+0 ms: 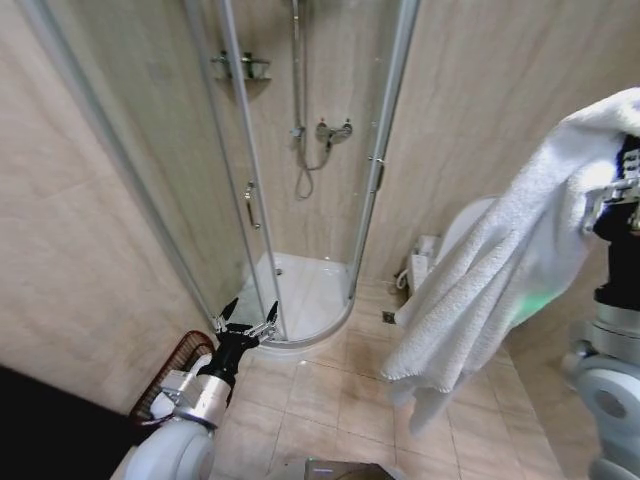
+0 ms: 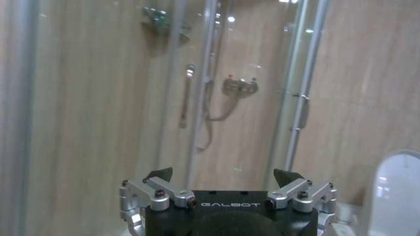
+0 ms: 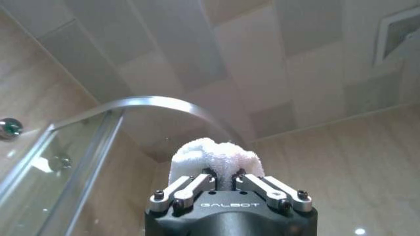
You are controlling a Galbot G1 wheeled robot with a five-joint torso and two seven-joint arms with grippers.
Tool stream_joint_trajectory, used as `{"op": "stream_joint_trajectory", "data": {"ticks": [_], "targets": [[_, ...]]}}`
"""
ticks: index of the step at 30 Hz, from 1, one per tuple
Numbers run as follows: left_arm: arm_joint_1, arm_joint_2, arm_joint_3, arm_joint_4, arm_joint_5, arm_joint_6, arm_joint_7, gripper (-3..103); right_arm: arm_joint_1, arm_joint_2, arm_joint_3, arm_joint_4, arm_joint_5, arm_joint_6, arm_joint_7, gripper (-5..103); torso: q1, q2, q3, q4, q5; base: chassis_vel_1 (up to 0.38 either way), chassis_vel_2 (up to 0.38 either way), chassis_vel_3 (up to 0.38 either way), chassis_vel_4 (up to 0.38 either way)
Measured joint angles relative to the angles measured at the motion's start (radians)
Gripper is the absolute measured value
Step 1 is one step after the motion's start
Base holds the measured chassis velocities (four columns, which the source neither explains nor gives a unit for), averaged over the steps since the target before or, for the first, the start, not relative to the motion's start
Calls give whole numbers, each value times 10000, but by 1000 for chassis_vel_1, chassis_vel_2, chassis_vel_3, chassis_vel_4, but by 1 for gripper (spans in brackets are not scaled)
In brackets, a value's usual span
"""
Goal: Discard the used towel into the hamper.
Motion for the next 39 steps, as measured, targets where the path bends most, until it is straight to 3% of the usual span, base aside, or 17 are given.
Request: {"op": "stream_joint_trajectory", "data": {"ticks": [10, 28, 39], "targets": [[0, 0, -1, 0, 0, 0, 0, 100, -136, 37, 219, 1, 38, -67, -15, 12, 254, 537, 287, 3, -2, 106, 102, 100, 104], [0, 0, 0, 0, 0, 0, 0, 100, -5, 25, 73, 0, -81, -128, -80, 12, 266, 561, 298, -1, -1, 7, 9, 6, 6], [0, 0, 0, 0, 0, 0, 0, 100, 244, 139, -123, 0, -207, -192, -115, 12, 577, 1231, 654, 0, -2, 0, 0, 0, 0]]}}
